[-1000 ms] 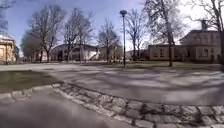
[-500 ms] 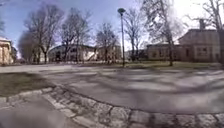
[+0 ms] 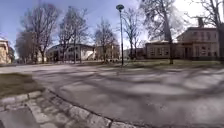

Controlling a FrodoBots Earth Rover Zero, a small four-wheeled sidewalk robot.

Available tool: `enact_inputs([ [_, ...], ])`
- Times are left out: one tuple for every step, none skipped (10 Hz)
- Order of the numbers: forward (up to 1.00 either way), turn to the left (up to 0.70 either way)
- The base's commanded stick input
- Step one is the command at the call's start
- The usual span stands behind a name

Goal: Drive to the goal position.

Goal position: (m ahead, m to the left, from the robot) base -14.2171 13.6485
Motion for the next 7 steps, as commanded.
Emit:
enact_inputs([
  [0.85,0.0],
  [0.85,0.0],
  [0.85,0.0],
  [0.85,0.0],
  [0.85,0.0],
  [0.85,0.0],
  [0.85,0.0],
])
